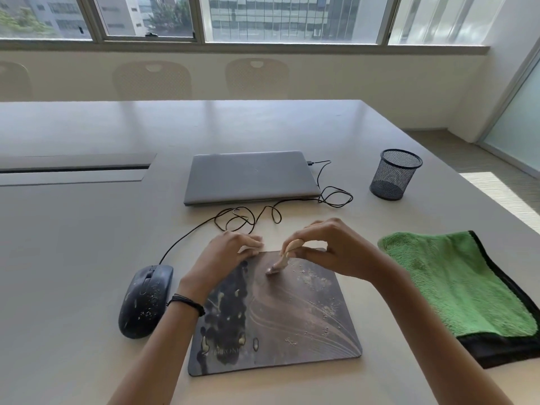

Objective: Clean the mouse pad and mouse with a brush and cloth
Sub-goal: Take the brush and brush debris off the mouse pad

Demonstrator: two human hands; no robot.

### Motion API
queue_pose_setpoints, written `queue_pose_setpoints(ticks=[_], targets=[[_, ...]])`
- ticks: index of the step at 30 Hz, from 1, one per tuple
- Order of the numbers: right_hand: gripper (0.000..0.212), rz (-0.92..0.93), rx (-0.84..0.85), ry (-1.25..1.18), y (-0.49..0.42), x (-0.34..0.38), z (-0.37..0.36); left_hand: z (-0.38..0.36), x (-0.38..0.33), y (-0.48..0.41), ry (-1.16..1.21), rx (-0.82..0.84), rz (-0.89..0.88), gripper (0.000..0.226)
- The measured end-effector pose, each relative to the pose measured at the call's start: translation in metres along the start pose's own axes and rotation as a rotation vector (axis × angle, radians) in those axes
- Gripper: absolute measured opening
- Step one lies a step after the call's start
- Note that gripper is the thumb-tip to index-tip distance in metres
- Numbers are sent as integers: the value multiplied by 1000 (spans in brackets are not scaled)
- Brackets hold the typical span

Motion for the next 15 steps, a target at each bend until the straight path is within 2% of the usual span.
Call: queue_pose_setpoints(ticks=[3, 9, 15], targets=[[14, 45, -91, 20, -8, -2, -6, -2, 1, 0, -22, -2, -10, 26], [16, 20, -103, 57, -9, -10, -23, -1, 2, 0, -16, -16, -10, 25], [14, -28, -6, 77, 3, -6, -21, -1, 0, 0, -14, -15, -14, 27]])
Point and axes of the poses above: each hand's wrist, its own y-axis away from the middle knuckle, its own z-axis out of the back of the hand, x = y × z, the point moved 1 cm from there along -y, towards the middle knuckle, and after that the axes turned 12 degrees about -y, right-handed, at the moved point
